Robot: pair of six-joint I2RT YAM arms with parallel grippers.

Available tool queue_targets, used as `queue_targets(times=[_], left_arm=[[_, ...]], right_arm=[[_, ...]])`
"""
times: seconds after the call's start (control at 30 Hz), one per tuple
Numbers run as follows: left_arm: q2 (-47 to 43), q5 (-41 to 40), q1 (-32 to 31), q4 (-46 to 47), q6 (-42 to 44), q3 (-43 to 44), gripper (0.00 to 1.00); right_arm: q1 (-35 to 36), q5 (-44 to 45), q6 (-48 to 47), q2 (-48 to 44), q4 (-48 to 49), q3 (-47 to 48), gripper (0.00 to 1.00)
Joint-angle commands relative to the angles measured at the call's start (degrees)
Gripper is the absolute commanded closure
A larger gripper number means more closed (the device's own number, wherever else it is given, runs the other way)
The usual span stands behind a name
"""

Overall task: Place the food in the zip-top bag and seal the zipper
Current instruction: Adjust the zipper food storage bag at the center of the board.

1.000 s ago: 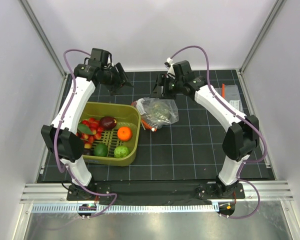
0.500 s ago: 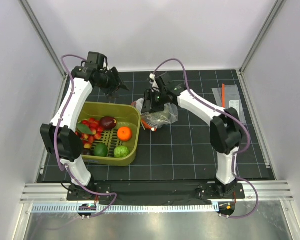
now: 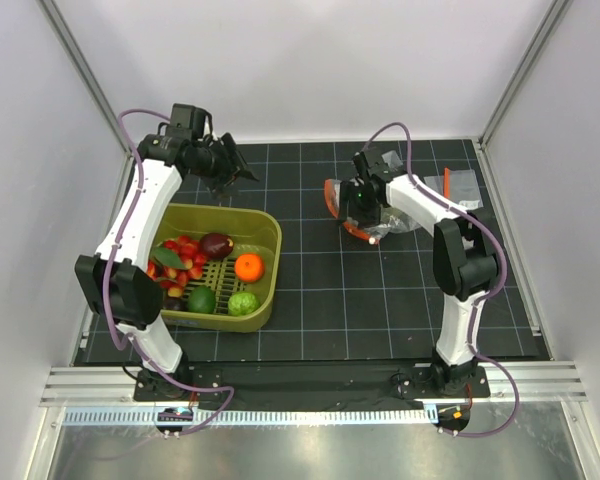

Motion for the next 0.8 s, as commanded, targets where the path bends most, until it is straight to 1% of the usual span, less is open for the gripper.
queue_targets(times=[0.0,0.13,0.3,0.33,0.43,0.6,0.7,0.73,0.77], left_arm=[[-0.28,2.04,0.32,1.40,1.07,0.99,0.38],[0.42,2.57,0.32,1.75,0.81,0.99,0.38],[1.22,3.18,0.41,2.10,0.46,0.99,0.38],[1.56,3.27,0.32,2.01,0.55,0.99,0.38],[2.01,3.62,0.32,1.92,0.28,1.07,0.38],[3.15,3.62,0.32,1.84,0.55,1.60,0.39],[3.59,3.54,0.41,1.75,0.72,1.95,0.39],[3.68,3.62,0.32,1.75,0.72,1.95,0.38],[3.85,3.71,0.32,1.83,0.72,2.04,0.38]], right_arm=[[2.76,4.24,-4.52,-4.14,0.21,1.76,0.34],[3.64,13.12,-7.51,-1.60,-2.87,5.19,0.35],[4.77,19.10,-11.45,0.25,-2.52,5.55,0.35],[5.13,22.86,-11.81,1.21,-2.52,5.64,0.35],[6.36,29.55,-13.39,3.06,-2.52,6.86,0.39],[8.29,31.07,-16.20,3.16,-0.07,6.79,0.39],[10.75,31.07,-17.53,1.49,3.10,3.89,0.36],[11.89,31.76,-17.79,1.40,3.97,3.36,0.35],[12.34,34.99,-18.75,2.01,4.07,3.09,0.36]])
